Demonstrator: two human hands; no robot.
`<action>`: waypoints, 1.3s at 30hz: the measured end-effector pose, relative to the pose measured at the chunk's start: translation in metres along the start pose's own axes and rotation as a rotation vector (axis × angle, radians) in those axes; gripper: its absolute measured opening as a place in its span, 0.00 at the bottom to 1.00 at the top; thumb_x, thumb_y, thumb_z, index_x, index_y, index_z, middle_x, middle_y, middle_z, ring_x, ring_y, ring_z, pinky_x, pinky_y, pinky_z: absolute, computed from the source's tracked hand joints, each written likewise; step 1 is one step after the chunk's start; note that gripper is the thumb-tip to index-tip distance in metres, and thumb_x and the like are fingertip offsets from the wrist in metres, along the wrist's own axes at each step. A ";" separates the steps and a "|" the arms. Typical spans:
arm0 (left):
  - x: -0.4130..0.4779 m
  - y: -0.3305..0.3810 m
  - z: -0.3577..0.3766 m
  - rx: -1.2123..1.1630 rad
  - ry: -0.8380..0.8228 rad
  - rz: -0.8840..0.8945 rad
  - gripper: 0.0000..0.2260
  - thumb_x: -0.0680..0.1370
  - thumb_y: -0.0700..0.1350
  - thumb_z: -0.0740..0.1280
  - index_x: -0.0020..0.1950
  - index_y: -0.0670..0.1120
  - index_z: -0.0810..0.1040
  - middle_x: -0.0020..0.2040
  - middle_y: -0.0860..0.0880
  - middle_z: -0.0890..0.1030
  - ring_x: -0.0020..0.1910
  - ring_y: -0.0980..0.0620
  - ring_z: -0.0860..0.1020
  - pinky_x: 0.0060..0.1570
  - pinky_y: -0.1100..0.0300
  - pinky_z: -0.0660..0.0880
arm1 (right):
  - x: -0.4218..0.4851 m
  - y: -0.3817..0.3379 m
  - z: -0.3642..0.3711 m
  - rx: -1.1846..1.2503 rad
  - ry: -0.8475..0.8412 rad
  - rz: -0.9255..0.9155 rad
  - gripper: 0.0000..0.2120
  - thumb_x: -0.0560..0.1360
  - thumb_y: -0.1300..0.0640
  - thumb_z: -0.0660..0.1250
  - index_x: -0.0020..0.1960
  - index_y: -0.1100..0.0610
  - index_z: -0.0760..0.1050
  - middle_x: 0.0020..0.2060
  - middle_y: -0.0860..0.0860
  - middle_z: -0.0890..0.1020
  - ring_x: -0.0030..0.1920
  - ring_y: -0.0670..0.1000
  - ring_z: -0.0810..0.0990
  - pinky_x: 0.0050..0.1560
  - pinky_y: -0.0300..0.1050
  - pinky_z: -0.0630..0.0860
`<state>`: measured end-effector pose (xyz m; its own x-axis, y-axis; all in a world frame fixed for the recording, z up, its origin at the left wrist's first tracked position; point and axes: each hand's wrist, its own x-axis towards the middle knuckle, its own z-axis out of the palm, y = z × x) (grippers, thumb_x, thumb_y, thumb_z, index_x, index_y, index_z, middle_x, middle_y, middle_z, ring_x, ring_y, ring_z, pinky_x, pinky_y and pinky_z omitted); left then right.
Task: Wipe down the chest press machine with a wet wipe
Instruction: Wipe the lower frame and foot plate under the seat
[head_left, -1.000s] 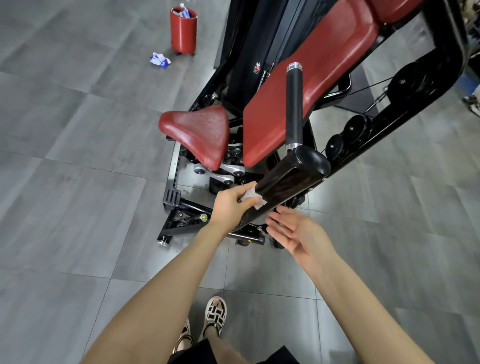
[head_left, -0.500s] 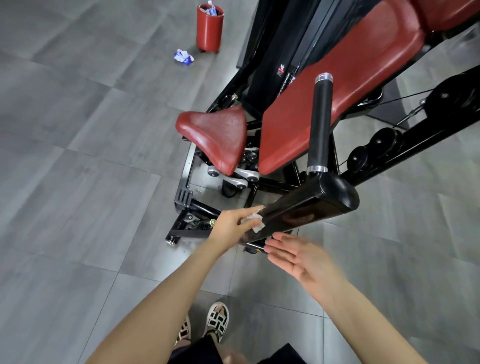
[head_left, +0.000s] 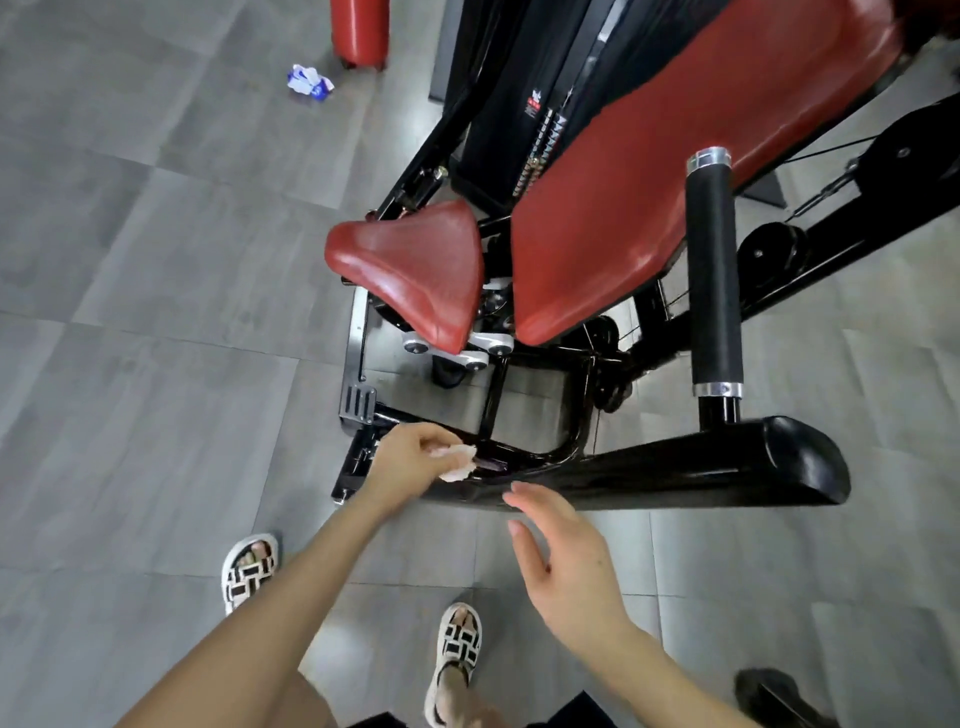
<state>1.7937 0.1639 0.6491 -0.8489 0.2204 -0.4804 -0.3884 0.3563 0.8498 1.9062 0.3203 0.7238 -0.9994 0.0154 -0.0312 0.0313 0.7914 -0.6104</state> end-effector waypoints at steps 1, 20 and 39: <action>0.004 -0.001 -0.009 -0.009 -0.055 -0.003 0.05 0.68 0.43 0.76 0.40 0.51 0.82 0.40 0.50 0.83 0.42 0.52 0.80 0.49 0.55 0.76 | 0.006 -0.004 0.011 0.014 -0.004 0.028 0.17 0.75 0.51 0.58 0.59 0.54 0.77 0.60 0.47 0.78 0.60 0.42 0.73 0.61 0.24 0.63; 0.053 0.000 -0.102 -0.243 -0.594 -0.189 0.07 0.78 0.42 0.64 0.54 0.42 0.78 0.50 0.45 0.81 0.46 0.53 0.80 0.45 0.64 0.78 | 0.054 -0.037 -0.041 -1.277 0.142 0.139 0.12 0.71 0.70 0.54 0.39 0.64 0.76 0.31 0.58 0.77 0.35 0.60 0.78 0.69 0.59 0.58; 0.111 -0.042 -0.095 -0.202 -0.393 -0.209 0.08 0.79 0.40 0.63 0.55 0.43 0.78 0.48 0.47 0.81 0.47 0.51 0.78 0.53 0.57 0.75 | 0.074 0.026 0.058 -1.092 -0.214 0.070 0.08 0.68 0.65 0.66 0.31 0.60 0.77 0.25 0.52 0.73 0.28 0.55 0.73 0.50 0.47 0.68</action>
<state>1.6818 0.0869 0.5807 -0.5609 0.5026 -0.6579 -0.6311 0.2549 0.7327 1.8341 0.3062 0.6596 -0.9693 0.0591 -0.2385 -0.0477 0.9069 0.4187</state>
